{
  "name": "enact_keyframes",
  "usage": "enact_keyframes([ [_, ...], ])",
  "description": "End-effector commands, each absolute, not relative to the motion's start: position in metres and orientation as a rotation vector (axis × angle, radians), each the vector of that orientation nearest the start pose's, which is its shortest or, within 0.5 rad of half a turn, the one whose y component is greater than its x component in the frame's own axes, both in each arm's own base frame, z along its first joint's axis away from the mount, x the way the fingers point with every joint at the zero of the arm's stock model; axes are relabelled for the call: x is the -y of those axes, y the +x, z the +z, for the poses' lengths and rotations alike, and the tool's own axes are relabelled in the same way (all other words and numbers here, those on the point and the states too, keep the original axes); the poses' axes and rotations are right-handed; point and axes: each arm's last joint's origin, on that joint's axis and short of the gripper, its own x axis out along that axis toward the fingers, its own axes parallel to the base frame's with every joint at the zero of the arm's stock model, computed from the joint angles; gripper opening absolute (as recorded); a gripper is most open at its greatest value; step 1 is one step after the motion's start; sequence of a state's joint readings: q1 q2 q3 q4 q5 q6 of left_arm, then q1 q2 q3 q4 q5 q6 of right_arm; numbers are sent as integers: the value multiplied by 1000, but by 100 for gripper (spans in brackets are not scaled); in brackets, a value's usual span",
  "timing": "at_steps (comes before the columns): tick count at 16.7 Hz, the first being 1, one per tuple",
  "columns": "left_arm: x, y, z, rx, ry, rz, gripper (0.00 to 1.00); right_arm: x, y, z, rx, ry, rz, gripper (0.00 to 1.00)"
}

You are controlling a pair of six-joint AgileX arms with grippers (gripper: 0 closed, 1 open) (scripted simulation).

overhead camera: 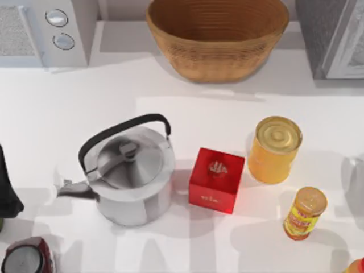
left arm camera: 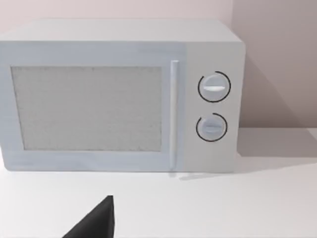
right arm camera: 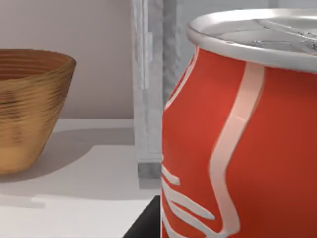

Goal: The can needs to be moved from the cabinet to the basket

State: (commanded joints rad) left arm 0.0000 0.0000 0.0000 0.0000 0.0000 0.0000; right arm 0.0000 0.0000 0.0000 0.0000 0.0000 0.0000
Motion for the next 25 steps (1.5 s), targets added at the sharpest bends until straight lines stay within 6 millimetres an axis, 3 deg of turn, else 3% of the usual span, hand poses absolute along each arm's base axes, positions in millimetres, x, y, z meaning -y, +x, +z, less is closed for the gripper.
enact_keyframes([
  [2, 1, 106, 160, 0, 0, 0, 100, 1, 107, 157, -16, 1, 3, 0],
  [5, 1, 106, 160, 0, 0, 0, 100, -1, 107, 175, 8, 1, 6, 0],
  [8, 1, 106, 160, 0, 0, 0, 100, -6, 114, 216, 44, 3, 6, 0],
  [11, 1, 106, 160, 0, 0, 0, 100, -15, 138, 265, 56, 5, 1, 0],
  [15, 1, 106, 160, 0, 0, 0, 100, -46, 210, 318, 30, 2, -5, 0],
  [18, 1, 106, 160, 0, 0, 0, 100, -86, 283, 330, -3, -8, -6, 0],
  [22, 1, 106, 160, 0, 0, 0, 100, -154, 372, 304, -34, -21, -3, 0],
  [25, 1, 106, 160, 0, 0, 0, 100, -205, 416, 272, -33, -20, 0, 0],
])
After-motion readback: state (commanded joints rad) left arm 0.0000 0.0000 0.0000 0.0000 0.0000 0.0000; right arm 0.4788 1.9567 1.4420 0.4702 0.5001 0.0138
